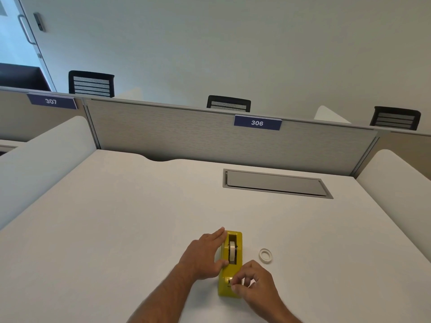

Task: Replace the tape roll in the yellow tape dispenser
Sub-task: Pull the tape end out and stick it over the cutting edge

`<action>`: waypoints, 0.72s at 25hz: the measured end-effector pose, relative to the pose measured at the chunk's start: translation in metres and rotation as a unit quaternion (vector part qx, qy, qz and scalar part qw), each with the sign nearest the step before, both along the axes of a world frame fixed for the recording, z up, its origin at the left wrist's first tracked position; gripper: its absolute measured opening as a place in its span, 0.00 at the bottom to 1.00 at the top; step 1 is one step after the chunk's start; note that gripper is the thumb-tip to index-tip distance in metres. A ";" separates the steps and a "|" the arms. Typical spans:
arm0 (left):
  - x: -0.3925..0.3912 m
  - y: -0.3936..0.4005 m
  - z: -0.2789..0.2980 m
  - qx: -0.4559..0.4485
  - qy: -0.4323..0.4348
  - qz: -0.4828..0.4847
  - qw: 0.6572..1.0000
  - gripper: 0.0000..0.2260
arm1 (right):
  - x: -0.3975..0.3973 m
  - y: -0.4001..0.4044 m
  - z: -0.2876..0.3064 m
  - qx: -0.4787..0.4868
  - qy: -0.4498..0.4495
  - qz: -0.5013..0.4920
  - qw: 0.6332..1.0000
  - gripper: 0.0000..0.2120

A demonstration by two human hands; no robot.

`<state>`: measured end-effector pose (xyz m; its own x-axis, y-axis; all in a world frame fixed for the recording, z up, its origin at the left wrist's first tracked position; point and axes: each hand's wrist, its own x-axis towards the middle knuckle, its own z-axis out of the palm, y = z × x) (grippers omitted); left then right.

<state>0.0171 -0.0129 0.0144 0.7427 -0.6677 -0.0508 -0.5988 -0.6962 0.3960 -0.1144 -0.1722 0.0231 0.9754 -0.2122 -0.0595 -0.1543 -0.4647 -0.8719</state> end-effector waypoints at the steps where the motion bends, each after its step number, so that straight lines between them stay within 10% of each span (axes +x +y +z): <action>1: 0.000 0.000 0.000 0.001 0.000 0.000 1.000 0.38 | -0.001 -0.001 -0.001 -0.014 -0.011 0.006 1.000 0.08; 18: 0.000 0.000 0.001 -0.008 0.004 0.001 1.000 0.37 | -0.002 -0.002 -0.011 -0.035 -0.046 0.009 0.998 0.10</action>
